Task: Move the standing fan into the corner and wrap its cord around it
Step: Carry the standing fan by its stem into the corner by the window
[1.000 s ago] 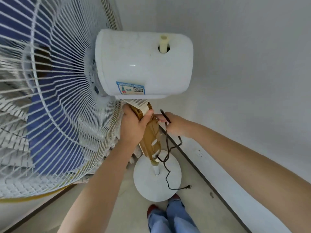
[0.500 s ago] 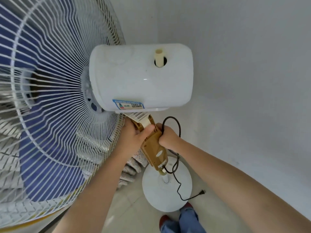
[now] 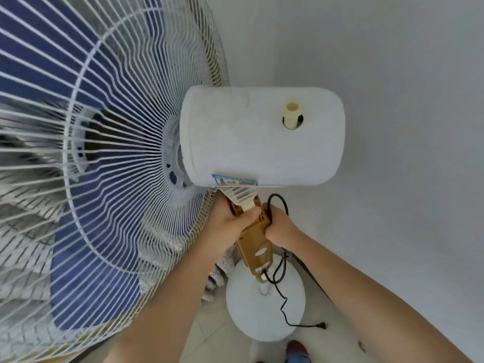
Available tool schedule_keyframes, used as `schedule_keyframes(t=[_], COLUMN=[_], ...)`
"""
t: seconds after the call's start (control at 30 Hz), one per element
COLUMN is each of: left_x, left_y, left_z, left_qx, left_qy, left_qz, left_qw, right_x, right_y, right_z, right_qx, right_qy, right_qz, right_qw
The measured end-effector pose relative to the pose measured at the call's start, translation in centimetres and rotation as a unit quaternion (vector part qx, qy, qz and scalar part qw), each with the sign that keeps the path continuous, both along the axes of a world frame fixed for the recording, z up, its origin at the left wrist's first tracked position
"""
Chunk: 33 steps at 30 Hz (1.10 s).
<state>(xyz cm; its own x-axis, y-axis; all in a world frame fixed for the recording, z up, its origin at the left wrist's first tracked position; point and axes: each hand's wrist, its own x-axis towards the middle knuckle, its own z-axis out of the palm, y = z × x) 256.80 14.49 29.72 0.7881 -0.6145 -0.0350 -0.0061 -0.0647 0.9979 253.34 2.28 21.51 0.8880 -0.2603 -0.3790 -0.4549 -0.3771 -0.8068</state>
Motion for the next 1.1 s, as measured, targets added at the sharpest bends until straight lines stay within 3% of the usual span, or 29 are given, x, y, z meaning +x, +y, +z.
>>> schedule_keyframes(t=[0.47,0.7,0.77,0.87,1.1], left_x=[1.9,1.8,1.5,0.4,-2.7], left_y=[-1.4,-1.6,-1.4,-1.3,0.1], left_z=[-0.5,-0.2,-0.1,0.2,0.0], left_qx=[0.091,0.153,0.162,0.173,0.199], left_qy=[-0.012,0.006,0.008,0.013,0.018], left_qz=[-0.027,-0.043,-0.039,-0.02,0.037], left_qw=[0.995,0.987,0.986,0.985,0.979], right_x=[1.8,0.2,-1.0,-3.0,-8.3], right_y=[-1.9,-2.9,-3.5,-4.4,-5.1], right_z=[-1.5,0.3,0.2,0.4,-0.5], right_qx=[0.005,0.024,0.038,0.097,0.163], right_qy=[-0.026,0.017,0.06,0.137,0.22], right_qz=[-0.022,0.067,0.089,0.04,-0.03], right_qw=[0.999,0.997,0.994,0.985,0.961])
